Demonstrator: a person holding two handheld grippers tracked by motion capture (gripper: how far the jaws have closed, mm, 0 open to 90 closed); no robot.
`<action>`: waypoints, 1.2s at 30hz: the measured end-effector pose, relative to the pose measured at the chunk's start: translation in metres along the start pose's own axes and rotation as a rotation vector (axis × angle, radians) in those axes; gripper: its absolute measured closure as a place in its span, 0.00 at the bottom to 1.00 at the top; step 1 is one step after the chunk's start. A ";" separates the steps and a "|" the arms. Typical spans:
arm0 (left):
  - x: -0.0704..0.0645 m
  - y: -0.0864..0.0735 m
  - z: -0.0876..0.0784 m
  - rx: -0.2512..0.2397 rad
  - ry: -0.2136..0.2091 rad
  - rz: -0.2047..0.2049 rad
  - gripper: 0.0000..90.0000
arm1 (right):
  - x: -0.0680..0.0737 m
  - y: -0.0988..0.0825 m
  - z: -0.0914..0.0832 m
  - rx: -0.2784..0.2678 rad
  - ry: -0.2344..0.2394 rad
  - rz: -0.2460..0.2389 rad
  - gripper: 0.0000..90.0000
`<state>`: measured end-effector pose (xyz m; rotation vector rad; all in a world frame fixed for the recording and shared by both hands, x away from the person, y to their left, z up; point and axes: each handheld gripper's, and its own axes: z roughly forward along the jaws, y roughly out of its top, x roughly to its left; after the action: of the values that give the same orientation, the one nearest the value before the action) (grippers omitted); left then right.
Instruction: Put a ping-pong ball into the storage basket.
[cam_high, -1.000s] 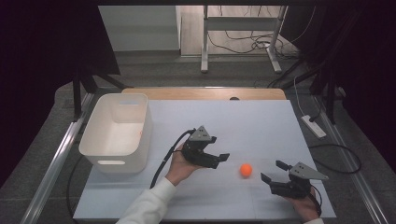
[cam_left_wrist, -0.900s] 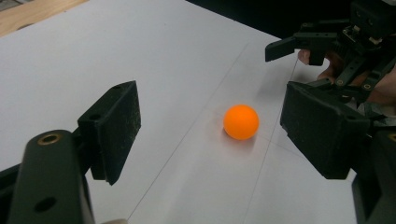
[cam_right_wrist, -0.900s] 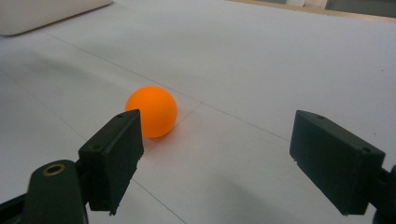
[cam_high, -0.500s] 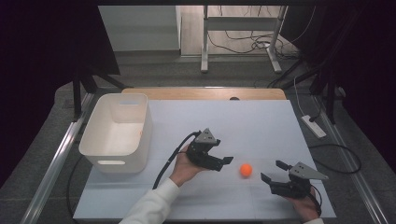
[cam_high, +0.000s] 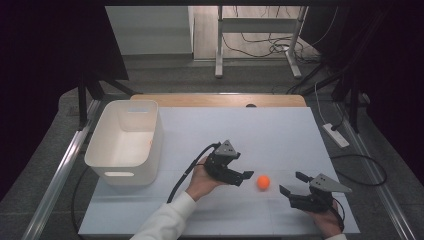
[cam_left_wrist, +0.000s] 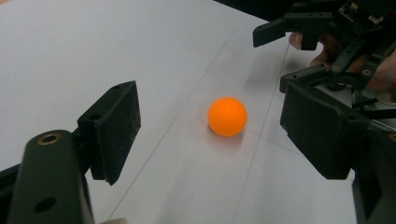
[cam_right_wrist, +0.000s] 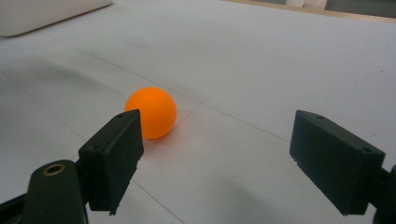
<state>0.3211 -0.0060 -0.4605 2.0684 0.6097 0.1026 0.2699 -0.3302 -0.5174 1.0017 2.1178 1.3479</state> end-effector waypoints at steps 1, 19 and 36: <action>0.000 0.000 0.001 0.001 -0.001 0.001 0.23 | 0.000 0.000 0.000 0.000 0.000 0.000 0.19; -0.005 0.001 0.014 0.034 -0.026 0.007 0.23 | -0.001 0.000 0.000 -0.003 0.001 0.005 0.19; -0.008 -0.001 0.037 0.070 -0.058 -0.003 0.23 | 0.000 0.000 0.002 -0.003 0.007 0.001 0.19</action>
<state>0.3252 -0.0379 -0.4801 2.1299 0.5884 0.0194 0.2710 -0.3291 -0.5178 0.9983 2.1202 1.3560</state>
